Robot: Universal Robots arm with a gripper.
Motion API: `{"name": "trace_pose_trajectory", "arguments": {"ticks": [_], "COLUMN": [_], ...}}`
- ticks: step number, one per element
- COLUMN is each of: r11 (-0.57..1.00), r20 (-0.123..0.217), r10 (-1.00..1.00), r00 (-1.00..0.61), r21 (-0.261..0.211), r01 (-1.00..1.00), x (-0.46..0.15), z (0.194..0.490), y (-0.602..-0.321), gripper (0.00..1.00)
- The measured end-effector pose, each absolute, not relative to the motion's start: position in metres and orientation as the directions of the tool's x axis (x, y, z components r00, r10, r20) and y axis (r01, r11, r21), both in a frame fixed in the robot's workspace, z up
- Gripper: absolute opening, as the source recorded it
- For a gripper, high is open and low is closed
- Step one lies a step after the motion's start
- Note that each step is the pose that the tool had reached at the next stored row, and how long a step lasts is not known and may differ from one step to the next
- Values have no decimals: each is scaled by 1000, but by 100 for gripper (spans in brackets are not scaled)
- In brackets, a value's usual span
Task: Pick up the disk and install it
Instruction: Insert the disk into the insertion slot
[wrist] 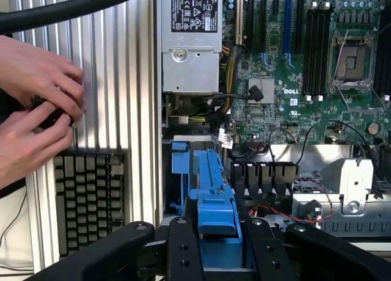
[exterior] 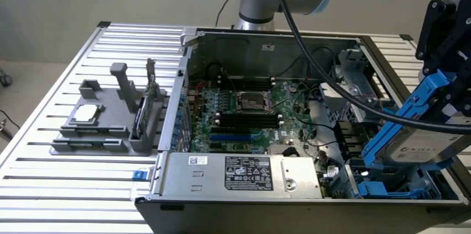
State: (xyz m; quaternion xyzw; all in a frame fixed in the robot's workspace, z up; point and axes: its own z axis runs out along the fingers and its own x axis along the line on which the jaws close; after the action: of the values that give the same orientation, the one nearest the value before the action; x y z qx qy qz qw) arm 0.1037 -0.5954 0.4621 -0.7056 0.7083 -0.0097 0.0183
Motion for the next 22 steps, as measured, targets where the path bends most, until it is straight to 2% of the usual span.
{"name": "trace_pose_trajectory", "arguments": {"ticks": [7, 22], "r11": [4, 3], "r20": [-11, 15], "r10": [-1000, -1000], "r00": [-4, -4], "r21": [-39, -39], "r01": [-999, -999], "x": [104, 103], "z": [457, 439], "y": [-595, -588], "gripper": [33, 33]}}
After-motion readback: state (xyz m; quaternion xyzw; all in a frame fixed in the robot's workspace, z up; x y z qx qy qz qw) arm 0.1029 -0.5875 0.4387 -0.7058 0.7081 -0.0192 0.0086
